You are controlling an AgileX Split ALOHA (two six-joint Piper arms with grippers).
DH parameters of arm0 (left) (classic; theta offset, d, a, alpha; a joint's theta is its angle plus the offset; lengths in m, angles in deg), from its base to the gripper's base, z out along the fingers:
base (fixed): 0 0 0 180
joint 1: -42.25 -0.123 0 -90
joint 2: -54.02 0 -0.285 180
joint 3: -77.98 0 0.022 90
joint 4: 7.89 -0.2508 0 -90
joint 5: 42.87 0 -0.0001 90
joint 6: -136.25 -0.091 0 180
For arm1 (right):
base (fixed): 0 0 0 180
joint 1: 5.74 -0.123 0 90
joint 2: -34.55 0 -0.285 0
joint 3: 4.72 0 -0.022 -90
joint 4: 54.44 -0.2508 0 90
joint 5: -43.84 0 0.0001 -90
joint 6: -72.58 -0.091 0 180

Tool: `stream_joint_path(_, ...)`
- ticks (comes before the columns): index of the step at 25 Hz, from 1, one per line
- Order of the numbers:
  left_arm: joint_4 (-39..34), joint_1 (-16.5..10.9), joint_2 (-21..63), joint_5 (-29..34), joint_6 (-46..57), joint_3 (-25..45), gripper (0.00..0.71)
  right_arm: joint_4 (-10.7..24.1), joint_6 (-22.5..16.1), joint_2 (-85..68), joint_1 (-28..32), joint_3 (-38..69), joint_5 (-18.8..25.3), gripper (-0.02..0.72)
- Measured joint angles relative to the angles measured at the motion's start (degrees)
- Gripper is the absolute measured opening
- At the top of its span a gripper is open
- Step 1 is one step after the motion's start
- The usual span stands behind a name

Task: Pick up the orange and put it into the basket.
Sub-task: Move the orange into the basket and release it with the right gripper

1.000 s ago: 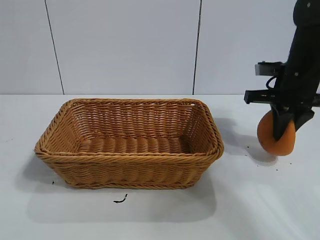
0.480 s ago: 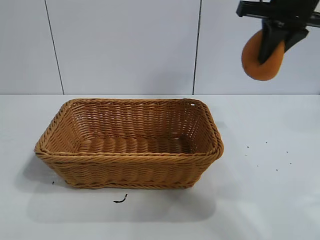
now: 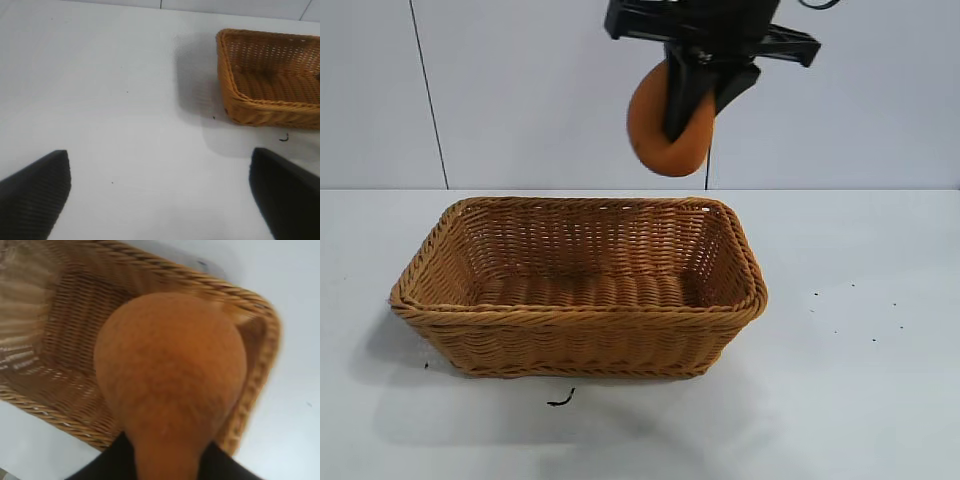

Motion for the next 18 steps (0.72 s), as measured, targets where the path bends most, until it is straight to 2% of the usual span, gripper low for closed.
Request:
stream_joint_path(8, 0.0, 0.0, 0.0, 0.0, 0.0, 0.0, 0.697, -0.5, -0.2, 8.2, -0.4, 0.0, -1.1, 0.065)
stream_joint_path(10, 0.0, 0.0, 0.0, 0.0, 0.0, 0.0, 0.697, -0.5, -0.2, 8.4, -0.4, 0.0, -1.1, 0.106)
stream_joint_path(11, 0.0, 0.0, 0.0, 0.0, 0.0, 0.0, 0.697, -0.5, -0.2, 8.4, -0.4, 0.0, -1.1, 0.156)
stream_joint_path(13, 0.0, 0.0, 0.0, 0.0, 0.0, 0.0, 0.697, -0.5, -0.2, 8.4, -0.4, 0.0, -1.0, 0.302)
stream_joint_path(14, 0.0, 0.0, 0.0, 0.0, 0.0, 0.0, 0.697, -0.5, -0.2, 8.4, -0.4, 0.0, -1.0, 0.302)
stream_joint_path(15, 0.0, 0.0, 0.0, 0.0, 0.0, 0.0, 0.697, -0.5, -0.2, 8.4, -0.4, -0.1, -0.7, 0.400)
stream_joint_path(16, 0.0, 0.0, 0.0, 0.0, 0.0, 0.0, 0.697, -0.5, 0.0, 8.4, -0.4, -1.2, 0.8, 0.561)
stream_joint_path(18, 0.0, 0.0, 0.0, 0.0, 0.0, 0.0, 0.697, -0.4, 0.4, 8.2, -0.4, -3.8, 3.4, 0.647)
